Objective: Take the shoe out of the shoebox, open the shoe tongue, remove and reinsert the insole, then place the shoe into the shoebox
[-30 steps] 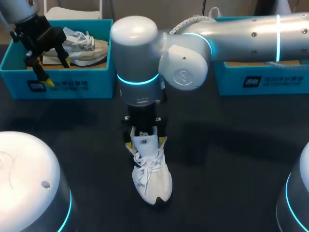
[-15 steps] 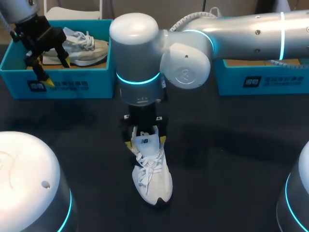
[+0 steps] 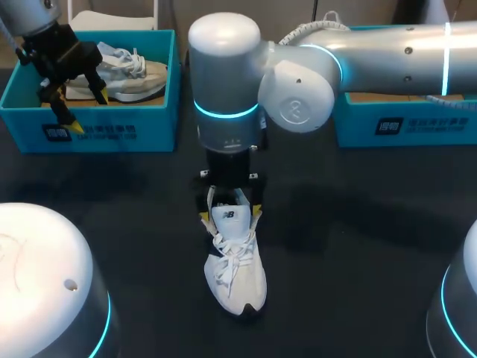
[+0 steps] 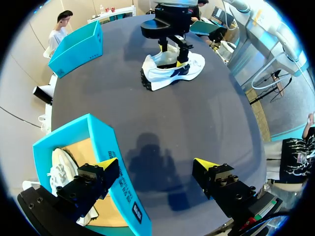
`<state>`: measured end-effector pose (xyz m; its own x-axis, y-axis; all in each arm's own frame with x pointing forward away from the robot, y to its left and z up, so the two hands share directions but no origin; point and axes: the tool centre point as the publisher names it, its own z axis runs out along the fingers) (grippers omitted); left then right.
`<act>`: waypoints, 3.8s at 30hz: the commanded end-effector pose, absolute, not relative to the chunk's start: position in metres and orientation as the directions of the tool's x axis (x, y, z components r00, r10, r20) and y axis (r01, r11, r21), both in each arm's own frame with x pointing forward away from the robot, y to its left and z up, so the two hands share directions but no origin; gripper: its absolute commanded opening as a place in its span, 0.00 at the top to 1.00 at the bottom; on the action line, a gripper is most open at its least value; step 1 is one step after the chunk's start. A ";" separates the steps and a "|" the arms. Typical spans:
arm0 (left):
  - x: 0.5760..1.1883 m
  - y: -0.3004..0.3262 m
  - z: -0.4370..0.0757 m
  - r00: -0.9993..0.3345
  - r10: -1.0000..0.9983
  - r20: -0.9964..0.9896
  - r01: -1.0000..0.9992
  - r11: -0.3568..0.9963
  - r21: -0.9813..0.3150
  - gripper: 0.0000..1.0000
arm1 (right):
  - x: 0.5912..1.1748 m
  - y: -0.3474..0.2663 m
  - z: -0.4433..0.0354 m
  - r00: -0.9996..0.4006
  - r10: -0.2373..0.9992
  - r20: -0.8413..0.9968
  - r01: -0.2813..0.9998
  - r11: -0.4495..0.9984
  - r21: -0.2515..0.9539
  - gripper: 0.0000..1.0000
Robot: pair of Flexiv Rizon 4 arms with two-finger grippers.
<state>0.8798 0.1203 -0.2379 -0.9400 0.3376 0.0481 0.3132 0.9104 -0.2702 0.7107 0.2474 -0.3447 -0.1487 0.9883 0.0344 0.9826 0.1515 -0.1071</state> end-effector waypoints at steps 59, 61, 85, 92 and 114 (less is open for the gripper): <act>0.879 0.121 -0.238 -0.940 0.338 0.048 0.314 0.911 -0.268 0.00 | 0.668 0.248 -0.328 -0.165 0.984 0.070 0.984 0.170 -0.061 0.71; 0.879 0.121 -0.238 -0.940 0.338 0.048 0.314 0.911 -0.268 0.00 | 0.673 0.247 -0.332 -0.166 0.983 0.075 0.983 0.171 -0.066 0.73; 0.879 0.121 -0.238 -0.940 0.338 0.048 0.314 0.911 -0.268 0.00 | 0.704 0.241 -0.343 -0.307 0.949 0.068 0.950 0.310 -0.034 0.73; 0.879 0.121 -0.238 -0.940 0.338 0.048 0.314 0.911 -0.268 0.00 | 0.696 0.229 -0.291 -0.477 0.879 0.011 0.879 0.477 0.020 0.74; 0.879 0.121 -0.238 -0.940 0.338 0.048 0.314 0.911 -0.268 0.00 | 0.725 0.237 -0.264 -0.995 -0.049 0.089 -0.048 0.999 0.018 0.00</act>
<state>0.8798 0.1204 -0.2378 -0.9401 0.3376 0.0481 0.3131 0.9105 -0.2702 0.7215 0.2350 -0.2630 -0.9004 0.4322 0.0497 0.4337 0.9007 0.0240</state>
